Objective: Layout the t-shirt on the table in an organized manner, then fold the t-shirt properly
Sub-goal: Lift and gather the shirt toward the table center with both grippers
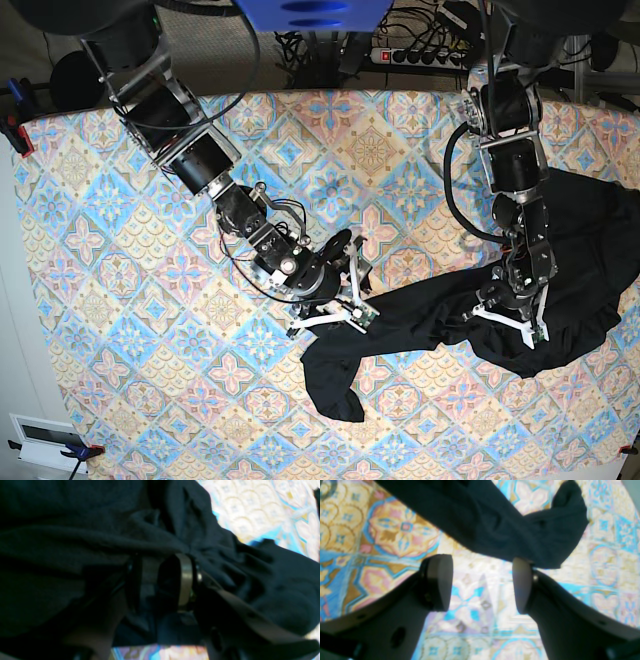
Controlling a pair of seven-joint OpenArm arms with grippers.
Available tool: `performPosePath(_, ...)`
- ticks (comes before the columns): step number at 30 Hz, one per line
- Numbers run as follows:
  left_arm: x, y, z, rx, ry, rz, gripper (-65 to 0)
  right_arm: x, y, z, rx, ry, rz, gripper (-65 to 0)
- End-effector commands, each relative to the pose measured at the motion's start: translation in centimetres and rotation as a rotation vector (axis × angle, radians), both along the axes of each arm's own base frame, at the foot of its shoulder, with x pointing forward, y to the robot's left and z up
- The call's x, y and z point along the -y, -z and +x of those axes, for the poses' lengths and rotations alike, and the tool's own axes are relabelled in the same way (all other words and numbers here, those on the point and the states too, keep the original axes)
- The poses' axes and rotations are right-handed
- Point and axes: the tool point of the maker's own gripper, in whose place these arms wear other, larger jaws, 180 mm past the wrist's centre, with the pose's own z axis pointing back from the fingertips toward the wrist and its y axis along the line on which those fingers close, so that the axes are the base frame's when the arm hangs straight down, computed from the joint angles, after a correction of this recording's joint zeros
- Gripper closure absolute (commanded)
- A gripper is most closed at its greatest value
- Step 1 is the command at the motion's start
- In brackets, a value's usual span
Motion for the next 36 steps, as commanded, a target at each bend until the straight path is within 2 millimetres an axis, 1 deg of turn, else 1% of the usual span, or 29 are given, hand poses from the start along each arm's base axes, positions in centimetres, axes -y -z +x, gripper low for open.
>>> performPosePath(1,-0.7,-2.8,2.0,0.082,-0.008,0.019,-21.1,-1.0,-2.5,1.2,0.057,-0.009,0.048,-35.4)
performPosePath(2,-0.6,-2.5,2.1,0.079,-0.01,0.014,-21.1,-1.0,-2.5,1.2,0.057,-0.009,0.048,-35.4)
performPosePath(6,-0.5,-2.9,2.7,0.09,-0.009,0.005,-21.6,-1.0,-2.5,1.2,0.057,-0.009,0.048,-35.4)
performPosePath(9,-0.4,-2.9,2.6,0.085,-0.006,0.0,-26.8,-1.0,-2.4,1.2,0.055,-0.008,0.046,-35.4)
performPosePath(11,-0.4,-2.9,2.6,0.085,-0.006,0.0,-29.1,-1.0,-2.3,1.2,0.054,-0.007,0.045,-35.4)
performPosePath(16,-0.3,-2.8,2.6,0.085,-0.001,0.0,-29.4,-0.9,-2.3,1.2,0.054,-0.007,0.046,-35.4)
performPosePath(22,0.7,-2.9,3.0,0.092,0.057,0.006,-29.5,-0.9,-2.2,1.2,0.053,-0.006,0.045,-35.4)
performPosePath(23,1.3,-2.7,3.1,0.083,0.078,0.019,-29.5,-0.9,-2.2,1.2,0.053,-0.006,0.045,-35.4)
performPosePath(25,2.8,-0.8,2.7,0.029,0.134,0.045,-29.5,-0.9,-2.3,1.2,0.054,-0.007,0.046,-35.5)
performPosePath(26,3.3,-0.3,2.8,0.022,0.152,0.059,-29.5,-0.9,-2.2,1.2,0.053,-0.006,0.045,-35.5)
performPosePath(30,3.3,2.4,1.8,-0.03,0.141,0.066,-29.2,-0.9,-2.2,1.2,0.053,-0.006,0.045,-35.5)
performPosePath(31,3.4,2.7,1.6,-0.038,0.143,0.062,-29.2,-0.9,-2.3,1.2,0.054,-0.007,0.046,-35.5)
performPosePath(32,3.4,2.8,1.6,-0.041,0.144,0.061,-28.7,-1.0,-2.3,1.2,0.055,-0.007,0.046,-35.5)
performPosePath(33,4.1,2.9,1.6,-0.041,0.152,0.053,-27.3,-1.0,-2.4,1.2,0.057,-0.009,0.048,-35.5)
performPosePath(34,4.6,3.1,1.6,-0.042,0.159,0.045,-24.1,-1.0,-2.4,1.2,0.057,-0.009,0.048,-35.5)
performPosePath(35,4.9,3.1,1.5,-0.042,0.161,0.042,-19.4,-1.0,-2.4,1.2,0.057,-0.009,0.048,-35.5)
performPosePath(36,5.0,3.1,1.6,-0.041,0.162,0.041,-13.2,-1.0,-2.4,1.2,0.058,-0.009,0.047,-35.5)
